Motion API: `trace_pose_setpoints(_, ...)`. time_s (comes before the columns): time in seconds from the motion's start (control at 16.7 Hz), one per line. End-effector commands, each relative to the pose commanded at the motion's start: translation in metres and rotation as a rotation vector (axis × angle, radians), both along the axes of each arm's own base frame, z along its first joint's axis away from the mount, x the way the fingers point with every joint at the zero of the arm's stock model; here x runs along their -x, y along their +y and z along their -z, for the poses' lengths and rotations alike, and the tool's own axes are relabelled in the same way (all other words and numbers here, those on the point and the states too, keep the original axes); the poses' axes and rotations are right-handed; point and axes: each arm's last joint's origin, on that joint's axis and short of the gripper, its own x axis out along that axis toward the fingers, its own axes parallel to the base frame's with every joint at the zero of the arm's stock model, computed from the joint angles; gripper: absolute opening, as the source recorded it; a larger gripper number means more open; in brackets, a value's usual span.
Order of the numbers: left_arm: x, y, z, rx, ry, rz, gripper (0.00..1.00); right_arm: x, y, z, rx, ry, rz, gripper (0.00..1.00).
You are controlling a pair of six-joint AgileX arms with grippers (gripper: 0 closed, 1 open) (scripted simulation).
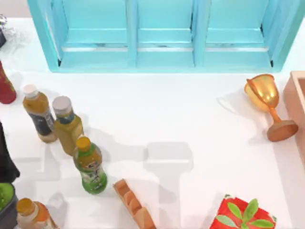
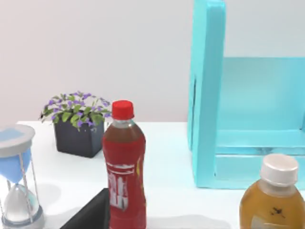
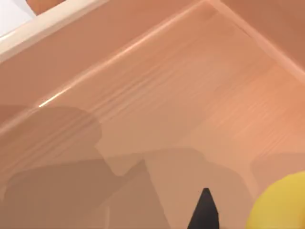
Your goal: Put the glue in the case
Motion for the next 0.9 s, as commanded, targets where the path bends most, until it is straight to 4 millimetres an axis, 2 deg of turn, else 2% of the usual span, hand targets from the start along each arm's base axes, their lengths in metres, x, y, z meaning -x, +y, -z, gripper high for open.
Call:
trace_pose_setpoints(0.18, 0.000, 0.000, 0.000, 0.000, 0.000, 0.000, 1.00, 0.031, -0.013, 0.010, -0.162, -0.101, 0.023, 0.00)
trace_pose_setpoints(0.36, 0.000, 0.000, 0.000, 0.000, 0.000, 0.000, 1.00, 0.049, -0.018, 0.014, -0.252, -0.162, 0.067, 0.00)
trace_pose_setpoints(0.9, 0.000, 0.000, 0.000, 0.000, 0.000, 0.000, 1.00, 0.048, -0.016, 0.016, -0.257, -0.166, 0.070, 0.00)
